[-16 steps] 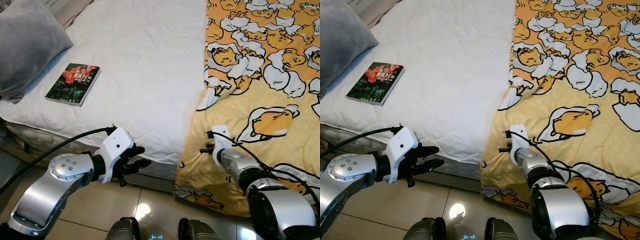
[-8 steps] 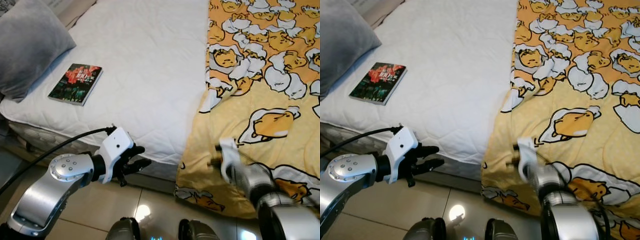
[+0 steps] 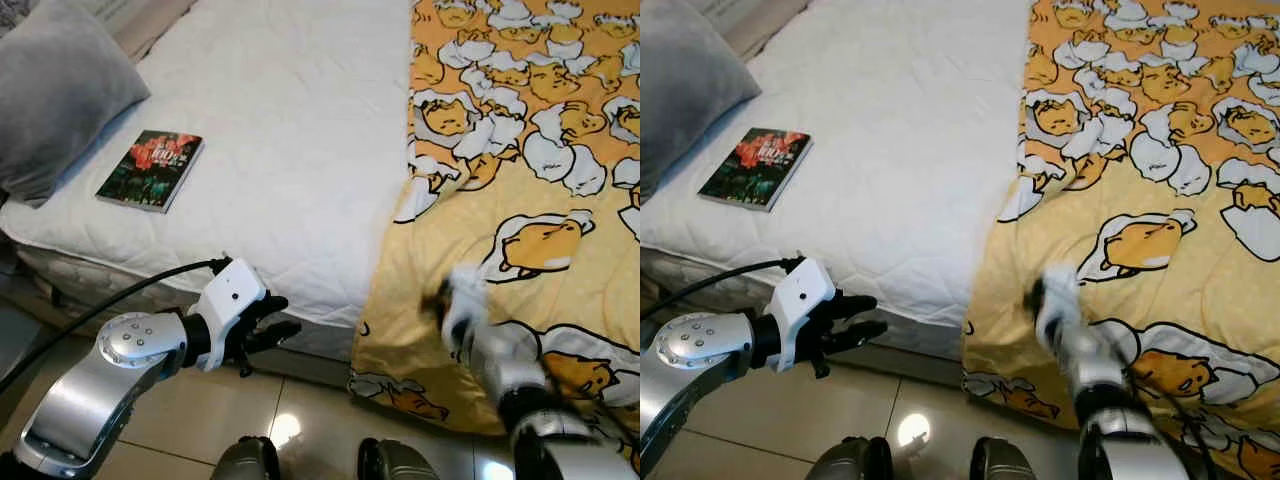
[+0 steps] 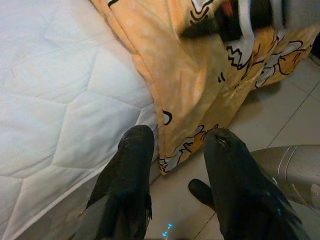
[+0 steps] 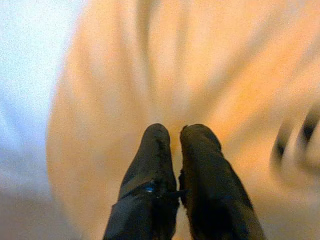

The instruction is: Clean up the room

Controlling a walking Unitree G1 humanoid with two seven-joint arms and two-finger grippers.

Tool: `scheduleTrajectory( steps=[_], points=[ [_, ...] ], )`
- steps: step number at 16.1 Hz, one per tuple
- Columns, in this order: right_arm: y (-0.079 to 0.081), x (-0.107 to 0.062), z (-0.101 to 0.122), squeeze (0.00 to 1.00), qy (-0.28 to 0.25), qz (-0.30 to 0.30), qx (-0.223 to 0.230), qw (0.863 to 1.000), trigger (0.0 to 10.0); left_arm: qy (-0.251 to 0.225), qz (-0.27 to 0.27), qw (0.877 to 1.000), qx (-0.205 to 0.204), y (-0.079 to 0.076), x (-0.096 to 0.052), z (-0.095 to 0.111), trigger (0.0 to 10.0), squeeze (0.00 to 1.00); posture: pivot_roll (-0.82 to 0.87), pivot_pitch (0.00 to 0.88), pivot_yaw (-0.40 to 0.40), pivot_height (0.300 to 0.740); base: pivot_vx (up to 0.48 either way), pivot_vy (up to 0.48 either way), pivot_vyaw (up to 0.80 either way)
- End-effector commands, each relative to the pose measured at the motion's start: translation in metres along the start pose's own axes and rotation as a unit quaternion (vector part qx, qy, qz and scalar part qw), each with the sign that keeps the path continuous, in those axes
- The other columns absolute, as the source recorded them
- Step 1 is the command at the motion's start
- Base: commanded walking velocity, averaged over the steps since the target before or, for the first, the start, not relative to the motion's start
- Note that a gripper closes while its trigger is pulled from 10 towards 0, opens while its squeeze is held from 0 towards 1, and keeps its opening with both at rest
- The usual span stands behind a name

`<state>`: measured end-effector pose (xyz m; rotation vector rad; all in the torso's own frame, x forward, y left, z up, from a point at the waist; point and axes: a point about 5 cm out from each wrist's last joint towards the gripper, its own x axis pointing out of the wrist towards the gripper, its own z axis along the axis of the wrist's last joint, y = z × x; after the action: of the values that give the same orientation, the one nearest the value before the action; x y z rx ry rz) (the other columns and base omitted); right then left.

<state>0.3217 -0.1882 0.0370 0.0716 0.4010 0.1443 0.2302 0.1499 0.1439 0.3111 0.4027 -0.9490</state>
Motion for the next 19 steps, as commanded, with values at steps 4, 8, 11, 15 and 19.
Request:
scheduleTrajectory(
  steps=[4,8,11,15,19],
  points=[
    [0.007,0.015,0.046,1.0,-0.071,-0.025,-0.008,0.997,10.0,-0.008,-0.005,1.0,0.004,-0.005,-0.004,0.005,10.0,0.0,0.08,0.194,0.006,0.74,0.0,0.0,0.0],
    [-0.003,0.021,0.05,1.0,0.0,-0.099,-0.041,0.994,10.0,-0.03,-0.017,0.999,0.017,-0.006,-0.004,0.021,10.0,0.0,0.13,0.25,0.022,0.74,0.0,0.0,0.0],
    [-0.009,0.022,0.057,1.0,0.017,-0.119,-0.068,0.99,10.0,-0.027,-0.025,0.999,0.025,-0.009,-0.011,0.026,10.0,0.0,0.18,0.288,0.029,0.74,0.0,0.0,0.0],
    [-0.014,0.015,0.025,0.0,0.12,-0.097,-0.089,0.984,10.0,-0.005,-0.023,0.999,0.026,-0.012,-0.027,0.023,10.0,0.0,0.22,0.293,0.035,0.74,0.0,0.0,0.0],
    [-0.03,0.002,-0.003,0.0,0.176,-0.106,-0.086,0.975,10.0,0.003,-0.011,1.0,0.017,-0.013,-0.031,0.019,10.0,0.0,0.2,0.273,0.038,0.74,0.0,0.0,0.0]
  ],
)
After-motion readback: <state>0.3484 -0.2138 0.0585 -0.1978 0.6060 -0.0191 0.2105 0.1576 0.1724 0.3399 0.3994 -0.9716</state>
